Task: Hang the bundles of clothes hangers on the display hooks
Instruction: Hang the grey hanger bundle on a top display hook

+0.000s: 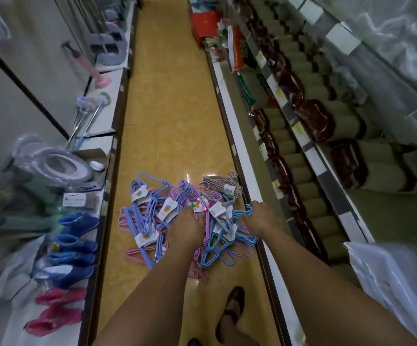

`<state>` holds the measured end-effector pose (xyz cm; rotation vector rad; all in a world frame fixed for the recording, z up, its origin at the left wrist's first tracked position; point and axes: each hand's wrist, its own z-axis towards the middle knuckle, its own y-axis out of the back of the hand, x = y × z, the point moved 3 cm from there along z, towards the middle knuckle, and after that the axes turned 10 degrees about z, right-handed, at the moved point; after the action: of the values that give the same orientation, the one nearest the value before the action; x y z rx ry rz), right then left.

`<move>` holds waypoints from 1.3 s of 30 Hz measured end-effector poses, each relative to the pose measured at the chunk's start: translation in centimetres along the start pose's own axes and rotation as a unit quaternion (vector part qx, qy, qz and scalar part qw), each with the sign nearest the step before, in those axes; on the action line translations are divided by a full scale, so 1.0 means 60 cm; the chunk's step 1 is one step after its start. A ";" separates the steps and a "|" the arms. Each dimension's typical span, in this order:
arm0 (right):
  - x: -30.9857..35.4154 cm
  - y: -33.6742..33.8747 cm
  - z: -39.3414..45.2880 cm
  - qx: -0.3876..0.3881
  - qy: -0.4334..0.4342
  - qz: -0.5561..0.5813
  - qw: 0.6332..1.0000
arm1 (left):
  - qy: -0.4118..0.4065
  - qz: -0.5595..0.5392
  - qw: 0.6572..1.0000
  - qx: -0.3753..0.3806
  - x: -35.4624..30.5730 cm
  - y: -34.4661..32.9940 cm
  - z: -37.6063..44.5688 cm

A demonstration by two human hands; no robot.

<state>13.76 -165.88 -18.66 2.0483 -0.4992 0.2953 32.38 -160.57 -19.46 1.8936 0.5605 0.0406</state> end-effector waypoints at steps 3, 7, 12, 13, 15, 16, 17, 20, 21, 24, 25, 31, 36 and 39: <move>-0.005 0.004 0.072 0.004 -0.005 -0.012 1.000 | -0.009 -0.006 1.000 -0.008 -0.018 -0.010 0.059; -0.019 -0.007 0.153 0.006 -0.005 -0.028 1.000 | -0.007 -0.022 1.000 0.008 -0.031 -0.051 0.138; -0.037 -0.046 0.241 0.011 -0.005 -0.047 0.999 | -0.005 -0.031 0.999 0.026 -0.030 -0.117 0.215; -0.043 -0.059 0.261 0.014 -0.007 -0.045 0.999 | -0.010 -0.030 0.999 0.029 -0.028 -0.133 0.231; -0.051 -0.086 0.297 0.023 -0.008 -0.041 0.999 | -0.018 -0.029 0.999 0.036 -0.023 -0.163 0.264; -0.056 -0.103 0.318 0.027 -0.008 -0.042 0.999 | -0.020 -0.029 0.998 0.042 -0.020 -0.182 0.283; -0.061 -0.120 0.338 0.029 -0.009 -0.044 0.999 | -0.019 -0.028 0.998 0.048 -0.015 -0.203 0.302; -0.078 -0.174 0.396 0.037 -0.015 -0.054 0.998 | -0.015 -0.022 0.997 0.070 0.005 -0.272 0.366; -0.086 -0.195 0.418 0.041 -0.018 -0.056 0.997 | -0.013 -0.020 0.997 0.073 0.012 -0.298 0.390; -0.112 -0.261 0.490 0.037 -0.023 -0.052 0.998 | -0.013 -0.019 0.997 0.075 0.027 -0.375 0.458; -0.120 -0.279 0.509 0.035 -0.026 -0.044 0.998 | -0.017 -0.019 0.997 0.075 0.031 -0.396 0.478; -0.180 -0.409 0.625 0.020 -0.052 0.016 0.998 | -0.042 0.006 0.996 0.083 0.055 -0.545 0.588; -0.234 -0.500 0.697 0.025 -0.033 0.031 0.999 | -0.089 0.002 0.993 0.080 0.047 -0.655 0.653; -0.262 -0.543 0.727 0.044 -0.044 0.031 0.998 | -0.103 0.015 0.991 0.083 0.034 -0.707 0.678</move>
<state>15.17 -185.56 -71.78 2.1402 -0.6156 0.2684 30.64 -183.31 -73.65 2.0389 0.4031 -0.1861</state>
